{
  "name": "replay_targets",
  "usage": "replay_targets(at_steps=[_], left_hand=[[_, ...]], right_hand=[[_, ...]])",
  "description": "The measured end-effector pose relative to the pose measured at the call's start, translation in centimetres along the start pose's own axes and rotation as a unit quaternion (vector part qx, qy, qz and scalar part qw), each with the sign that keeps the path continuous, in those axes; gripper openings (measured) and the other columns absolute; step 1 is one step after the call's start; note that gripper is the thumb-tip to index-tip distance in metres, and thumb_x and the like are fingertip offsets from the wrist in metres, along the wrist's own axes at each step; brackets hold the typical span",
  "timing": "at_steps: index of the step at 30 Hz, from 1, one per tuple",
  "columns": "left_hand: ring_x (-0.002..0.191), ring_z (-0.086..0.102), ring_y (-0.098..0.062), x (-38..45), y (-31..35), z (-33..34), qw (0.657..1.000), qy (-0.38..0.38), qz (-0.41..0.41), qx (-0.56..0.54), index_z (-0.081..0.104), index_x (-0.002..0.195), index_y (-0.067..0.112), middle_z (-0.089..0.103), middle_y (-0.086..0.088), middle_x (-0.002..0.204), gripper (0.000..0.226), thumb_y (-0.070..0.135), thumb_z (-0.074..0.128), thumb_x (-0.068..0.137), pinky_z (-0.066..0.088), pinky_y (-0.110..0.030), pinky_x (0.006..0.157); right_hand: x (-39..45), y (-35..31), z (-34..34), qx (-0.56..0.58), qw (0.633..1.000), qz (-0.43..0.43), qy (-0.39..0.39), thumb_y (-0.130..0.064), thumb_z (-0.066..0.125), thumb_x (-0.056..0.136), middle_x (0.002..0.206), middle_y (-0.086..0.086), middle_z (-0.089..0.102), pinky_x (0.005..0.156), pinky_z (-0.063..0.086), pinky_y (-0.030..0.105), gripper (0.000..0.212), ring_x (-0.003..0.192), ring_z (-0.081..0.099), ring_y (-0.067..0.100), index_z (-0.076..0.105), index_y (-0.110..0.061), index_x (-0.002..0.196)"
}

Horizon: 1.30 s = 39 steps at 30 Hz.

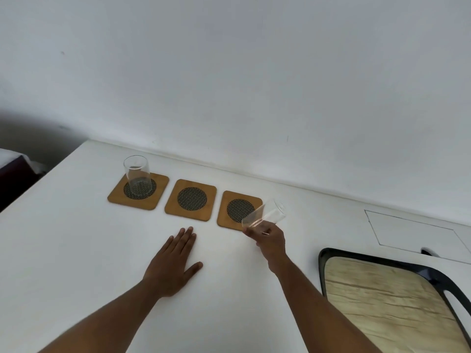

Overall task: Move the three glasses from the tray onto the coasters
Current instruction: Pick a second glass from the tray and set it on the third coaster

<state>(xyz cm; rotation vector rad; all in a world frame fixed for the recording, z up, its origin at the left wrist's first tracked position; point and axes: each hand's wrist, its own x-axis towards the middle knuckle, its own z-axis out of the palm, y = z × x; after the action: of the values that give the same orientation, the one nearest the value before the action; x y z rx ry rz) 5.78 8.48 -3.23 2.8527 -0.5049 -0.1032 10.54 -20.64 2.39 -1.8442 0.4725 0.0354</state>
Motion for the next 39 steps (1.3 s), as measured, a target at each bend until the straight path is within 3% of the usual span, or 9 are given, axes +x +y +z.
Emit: replay_targets(at_steps=[2,8,11,15,21,25,31,39], left_hand=[[0.152,-0.015,-0.012,0.0,0.0,0.0,1.000,0.008,0.000,-0.002,-0.001,0.158,0.019,-0.009,0.003,0.168,0.084,0.072,0.013,0.095,0.000,-0.035,0.121],[0.153,-0.010,-0.013,-0.1,0.1,0.1,1.000,0.026,-0.002,-0.004,0.003,0.159,0.019,-0.004,0.003,0.168,0.082,0.070,0.019,0.097,0.003,-0.036,0.121],[0.152,-0.012,-0.011,-0.1,0.2,0.1,1.000,0.027,-0.002,-0.010,0.002,0.159,0.020,-0.006,0.004,0.168,0.081,0.069,0.021,0.097,0.003,-0.035,0.121],[0.152,-0.014,-0.011,-0.2,0.2,0.1,0.999,0.035,-0.003,-0.010,0.001,0.159,0.020,-0.006,0.003,0.168,0.080,0.069,0.021,0.098,0.003,-0.036,0.122],[0.153,-0.010,-0.012,-0.2,0.2,0.1,0.999,0.039,-0.006,-0.016,0.003,0.159,0.020,-0.002,0.003,0.168,0.080,0.068,0.022,0.098,0.004,-0.036,0.121],[0.151,-0.019,-0.009,-0.3,0.4,0.0,0.999,0.032,-0.007,-0.016,-0.005,0.158,0.023,-0.012,0.006,0.167,0.080,0.069,0.019,0.097,0.002,-0.036,0.122],[0.151,-0.017,-0.010,-0.3,0.3,-0.1,0.999,0.032,-0.010,-0.013,-0.004,0.158,0.023,-0.009,0.005,0.168,0.080,0.069,0.020,0.098,0.002,-0.036,0.122],[0.152,-0.014,-0.011,-0.2,0.4,-0.2,0.999,0.028,-0.011,-0.014,-0.002,0.159,0.022,-0.007,0.004,0.168,0.080,0.069,0.020,0.098,0.003,-0.036,0.121]], right_hand=[[1.0,0.1,1.1,-0.044,0.999,-0.008,0.021,-0.056,0.098,0.053,0.085,-0.005,0.073,0.072,0.049,0.028,0.058,0.081,0.068,0.019,0.070,-0.019,0.089],[2.6,-1.3,3.1,-0.122,0.991,-0.033,0.044,-0.045,0.098,0.060,0.102,-0.011,0.072,0.082,0.051,0.027,0.072,0.095,0.068,0.014,0.067,-0.020,0.120],[3.2,-2.1,3.5,-0.165,0.983,-0.050,0.065,-0.049,0.096,0.061,0.099,-0.010,0.071,0.076,0.047,0.028,0.067,0.093,0.066,0.013,0.067,-0.025,0.116],[4.0,-2.6,4.4,-0.176,0.980,-0.049,0.075,-0.058,0.093,0.055,0.101,-0.009,0.073,0.080,0.055,0.033,0.067,0.095,0.069,0.014,0.064,-0.030,0.109],[5.1,-2.6,5.7,-0.196,0.974,-0.059,0.096,-0.075,0.082,0.046,0.090,-0.014,0.069,0.074,0.060,0.037,0.071,0.092,0.069,0.011,0.061,-0.032,0.099],[5.1,-2.5,5.9,-0.224,0.965,-0.080,0.111,-0.070,0.084,0.052,0.095,-0.018,0.061,0.075,0.053,0.035,0.067,0.099,0.063,0.015,0.059,-0.032,0.101],[5.3,-2.0,6.5,-0.253,0.954,-0.104,0.123,-0.066,0.085,0.059,0.101,-0.017,0.056,0.077,0.046,0.034,0.067,0.106,0.055,0.018,0.055,-0.029,0.106],[5.8,-1.5,6.7,-0.280,0.945,-0.108,0.132,-0.067,0.084,0.062,0.116,-0.002,0.062,0.090,0.052,0.041,0.077,0.113,0.056,0.027,0.053,-0.023,0.116]])
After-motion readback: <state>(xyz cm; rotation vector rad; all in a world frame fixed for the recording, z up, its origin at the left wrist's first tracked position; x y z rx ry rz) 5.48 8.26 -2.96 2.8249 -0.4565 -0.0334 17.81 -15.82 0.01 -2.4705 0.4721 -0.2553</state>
